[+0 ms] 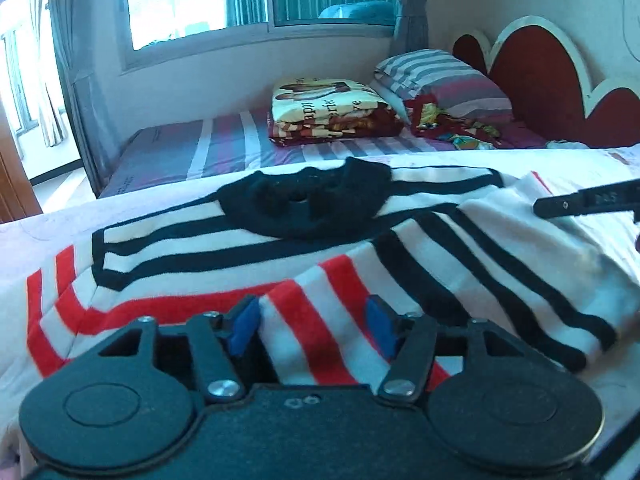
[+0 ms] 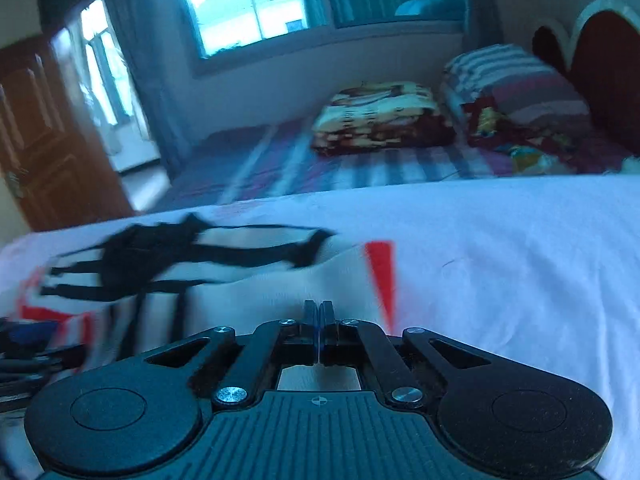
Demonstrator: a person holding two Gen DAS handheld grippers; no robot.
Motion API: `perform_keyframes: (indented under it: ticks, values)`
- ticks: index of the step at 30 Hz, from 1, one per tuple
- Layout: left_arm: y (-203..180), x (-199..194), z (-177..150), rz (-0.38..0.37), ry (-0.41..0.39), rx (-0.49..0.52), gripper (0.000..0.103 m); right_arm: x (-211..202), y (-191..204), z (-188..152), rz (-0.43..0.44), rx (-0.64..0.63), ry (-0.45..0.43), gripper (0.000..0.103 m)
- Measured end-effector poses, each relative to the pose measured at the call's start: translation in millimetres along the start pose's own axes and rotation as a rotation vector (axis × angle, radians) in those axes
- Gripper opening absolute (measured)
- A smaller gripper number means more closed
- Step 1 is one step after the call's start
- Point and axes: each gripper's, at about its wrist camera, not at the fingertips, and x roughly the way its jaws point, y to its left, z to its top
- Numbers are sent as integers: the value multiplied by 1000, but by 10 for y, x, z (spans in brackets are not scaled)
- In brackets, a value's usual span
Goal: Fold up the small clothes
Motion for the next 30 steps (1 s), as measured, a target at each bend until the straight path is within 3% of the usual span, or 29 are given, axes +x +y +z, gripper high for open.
perform_keyframes:
  ticks: [3, 5, 7, 8, 10, 16, 19, 21, 24, 26, 27, 28, 29, 30]
  values:
    - [110, 46, -16, 15, 2, -22, 71, 111, -253, 75, 8, 71, 10, 0]
    - [114, 33, -32, 22, 1, -26, 71, 55, -206, 86, 1, 5, 21, 0]
    - [13, -73, 11, 60, -6, -2, 57, -104, -149, 61, 10, -16, 9, 0]
    - [-44, -150, 27, 61, -28, 13, 57, -217, -105, 14, 43, -28, -10, 0]
    - [-184, -304, 6, 42, -70, 22, 63, -387, -2, -101, 53, -66, -7, 0]
    - [-597, -453, -309, 27, -29, 98, 71, -726, 180, -585, 64, -106, 17, 0]
    - [-519, -418, -340, 14, -26, 31, 74, -774, 211, -692, 51, -109, 14, 0]
    - [-423, -530, -294, 39, -51, -8, 55, -877, 200, -658, 53, -77, 1, 0]
    - [-145, -809, -320, 122, -156, -71, 61, -1028, 190, -675, 51, -67, -9, 0]
    - [116, -800, -304, 169, -125, -128, 64, -1047, 153, -709, 59, -54, -5, 0]
    - [248, -731, -289, 176, -88, -156, 59, -1031, 137, -719, 53, -46, -7, 0]
    - [378, -638, -283, 159, -38, -195, 54, -1010, 125, -721, 47, -32, -10, 0]
    - [502, -532, -279, 112, 13, -240, 42, -990, 111, -714, 47, -11, -13, 0]
    - [609, -433, -284, 73, 46, -290, 41, -974, 104, -703, 46, 10, -17, 0]
